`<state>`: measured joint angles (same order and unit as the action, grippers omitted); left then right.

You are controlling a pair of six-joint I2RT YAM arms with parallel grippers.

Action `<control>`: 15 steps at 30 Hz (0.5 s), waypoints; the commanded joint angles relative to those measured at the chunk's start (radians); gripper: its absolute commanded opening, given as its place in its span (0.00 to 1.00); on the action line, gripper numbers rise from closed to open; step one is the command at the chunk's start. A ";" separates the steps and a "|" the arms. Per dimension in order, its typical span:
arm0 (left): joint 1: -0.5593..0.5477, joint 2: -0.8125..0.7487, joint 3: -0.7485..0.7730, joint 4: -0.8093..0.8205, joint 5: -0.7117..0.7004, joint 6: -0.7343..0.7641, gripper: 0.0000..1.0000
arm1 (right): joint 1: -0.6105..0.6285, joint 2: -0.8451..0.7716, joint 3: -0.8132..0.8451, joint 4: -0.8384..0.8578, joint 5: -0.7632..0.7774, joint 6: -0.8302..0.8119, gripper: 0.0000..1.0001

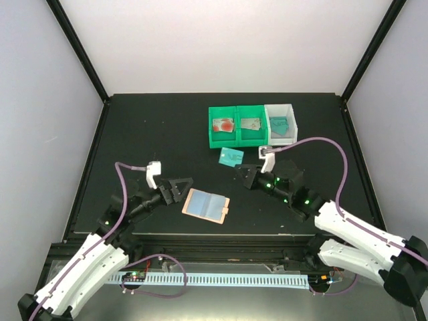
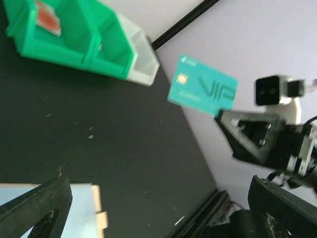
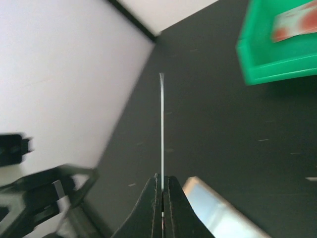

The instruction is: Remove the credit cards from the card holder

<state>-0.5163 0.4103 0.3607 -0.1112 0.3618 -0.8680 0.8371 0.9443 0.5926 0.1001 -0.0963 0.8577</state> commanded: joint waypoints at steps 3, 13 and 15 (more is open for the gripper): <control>0.005 0.135 0.049 -0.100 0.057 0.110 0.99 | -0.237 -0.033 0.027 -0.221 0.037 -0.199 0.01; 0.004 0.261 0.070 -0.075 0.107 0.149 0.99 | -0.661 0.179 0.224 -0.348 -0.108 -0.442 0.01; 0.005 0.280 0.083 -0.087 0.111 0.161 0.99 | -0.712 0.248 0.266 -0.351 -0.144 -0.458 0.01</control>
<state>-0.5163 0.6636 0.3779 -0.1947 0.4374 -0.7502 0.2035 1.1053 0.7879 -0.2161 -0.1608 0.5003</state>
